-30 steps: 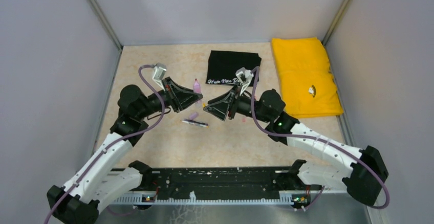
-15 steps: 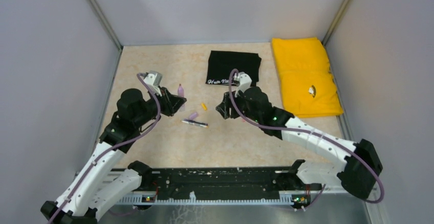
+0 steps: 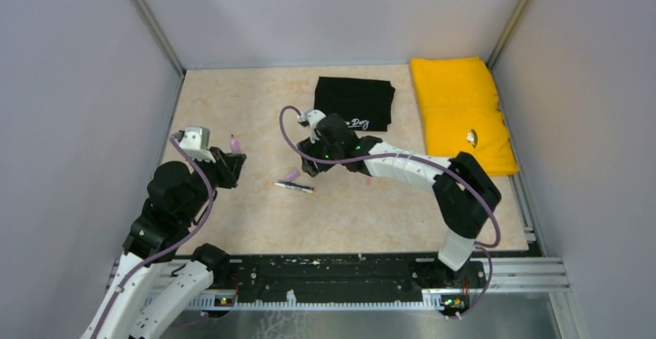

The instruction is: Insert the pens into the pen caps

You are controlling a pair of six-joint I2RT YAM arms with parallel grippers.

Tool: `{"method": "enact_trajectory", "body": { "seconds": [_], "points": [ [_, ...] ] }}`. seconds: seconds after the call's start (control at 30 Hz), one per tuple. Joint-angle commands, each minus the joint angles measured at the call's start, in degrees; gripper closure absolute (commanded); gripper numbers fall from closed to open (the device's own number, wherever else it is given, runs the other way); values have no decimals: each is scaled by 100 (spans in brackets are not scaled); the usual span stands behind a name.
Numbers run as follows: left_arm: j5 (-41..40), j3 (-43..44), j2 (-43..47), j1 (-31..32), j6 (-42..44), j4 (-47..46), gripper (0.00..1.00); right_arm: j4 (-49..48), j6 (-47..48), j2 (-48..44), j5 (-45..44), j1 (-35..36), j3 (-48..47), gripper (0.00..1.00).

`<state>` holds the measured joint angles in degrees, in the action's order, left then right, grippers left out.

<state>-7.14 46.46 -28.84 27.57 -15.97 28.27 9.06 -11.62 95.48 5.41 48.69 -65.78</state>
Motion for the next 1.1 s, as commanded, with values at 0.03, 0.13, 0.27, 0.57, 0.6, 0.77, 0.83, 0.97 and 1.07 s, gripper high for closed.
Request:
{"method": "enact_trajectory", "body": {
  "seconds": [0.03, 0.13, 0.27, 0.57, 0.6, 0.77, 0.83, 0.97, 1.07],
  "points": [
    [-720, 184, 234, 11, 454, 436, 100, 356, 702, 1079, 474, 87, -1400, 41],
    [-849, 44, 453, 9, 459, 420, 100, 744, 926, 1746, 462, 167, -2137, 40],
    [-950, -46, 579, 7, 435, 424, 100, 1403, 1133, 2801, 465, 334, -3328, 40],
    [-920, -70, 574, 11, 450, 412, 100, 1812, 1087, 3484, 414, 394, -4111, 35],
    [-927, -67, 575, 8, 449, 419, 100, 1851, 1092, 3503, 385, 396, -4127, 35],
    [-930, -82, 581, 6, 454, 416, 100, 2065, 1118, 3515, 160, 413, -4110, 35],
    [-924, -88, 569, 5, 454, 416, 100, 2135, 1118, 3494, -23, 417, -4089, 36],
    [-913, -97, 543, 9, 462, 398, 100, 2163, 973, 3368, -197, 420, -3978, 38],
    [-893, -96, 520, 7, 471, 393, 100, 2238, 840, 3322, -327, 414, -3921, 41]
  ]
}}
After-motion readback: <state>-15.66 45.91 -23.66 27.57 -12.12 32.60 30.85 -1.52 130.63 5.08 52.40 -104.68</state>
